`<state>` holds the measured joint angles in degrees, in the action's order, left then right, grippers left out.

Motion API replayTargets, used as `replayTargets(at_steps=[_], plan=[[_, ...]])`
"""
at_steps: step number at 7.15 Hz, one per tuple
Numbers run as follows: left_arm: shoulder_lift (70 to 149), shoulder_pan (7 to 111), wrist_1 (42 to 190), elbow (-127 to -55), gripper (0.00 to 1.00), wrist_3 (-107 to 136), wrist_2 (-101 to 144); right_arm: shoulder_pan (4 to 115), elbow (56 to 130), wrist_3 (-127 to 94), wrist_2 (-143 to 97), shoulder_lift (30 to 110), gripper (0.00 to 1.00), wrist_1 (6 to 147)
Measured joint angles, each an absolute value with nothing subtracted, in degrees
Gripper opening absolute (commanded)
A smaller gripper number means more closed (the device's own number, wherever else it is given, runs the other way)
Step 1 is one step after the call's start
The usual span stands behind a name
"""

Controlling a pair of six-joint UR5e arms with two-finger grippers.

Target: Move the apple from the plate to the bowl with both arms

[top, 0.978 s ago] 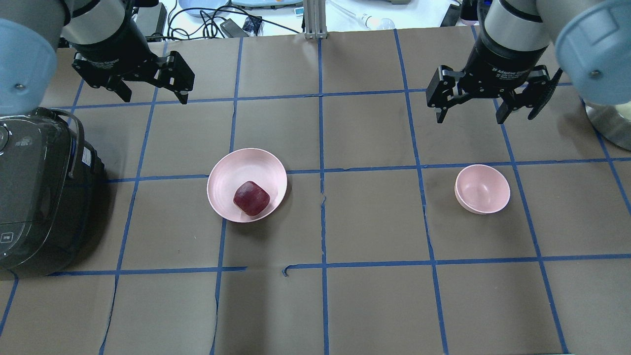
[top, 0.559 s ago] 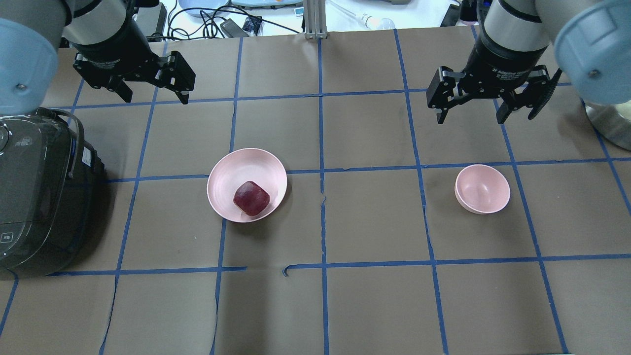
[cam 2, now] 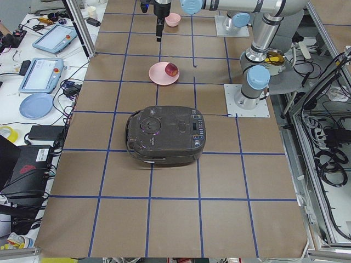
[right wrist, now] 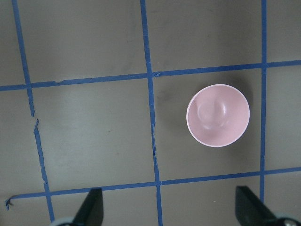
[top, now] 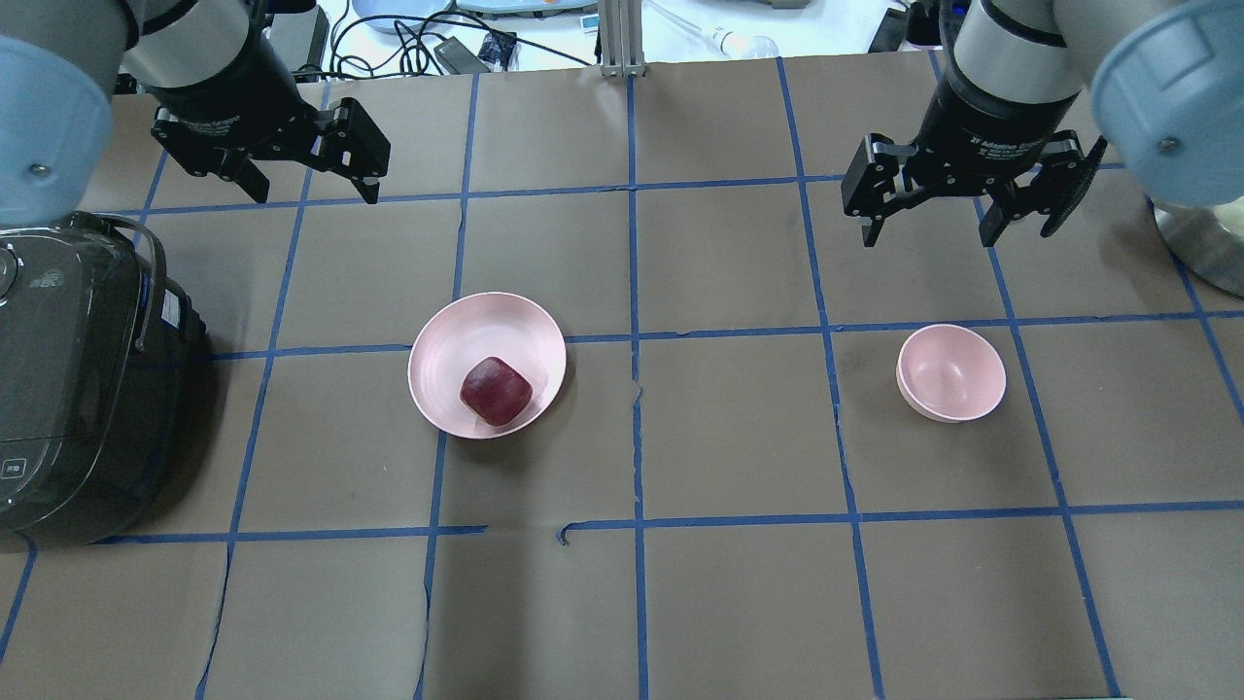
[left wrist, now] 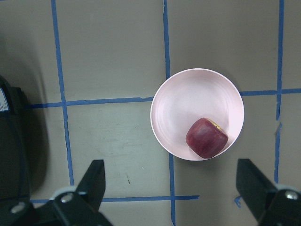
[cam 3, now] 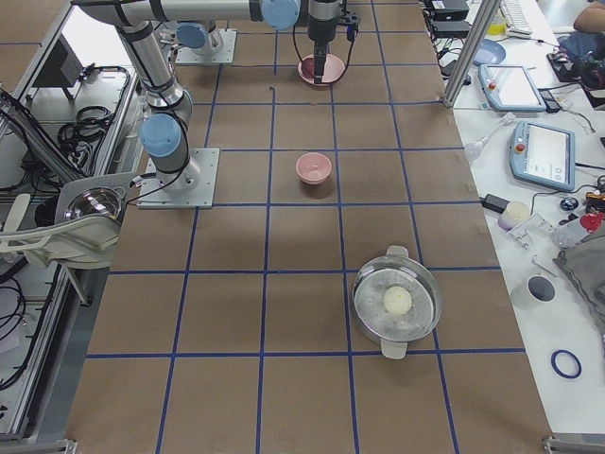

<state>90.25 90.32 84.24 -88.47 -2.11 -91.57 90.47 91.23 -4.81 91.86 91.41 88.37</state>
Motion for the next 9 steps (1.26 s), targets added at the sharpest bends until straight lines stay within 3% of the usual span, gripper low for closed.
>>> replayTargets(at_steps=[9], plan=[[90.8,90.1,84.3,-89.1,1.00,-2.0,-91.5,90.4,91.1,-5.6,92.0,90.9,1.00,88.7]])
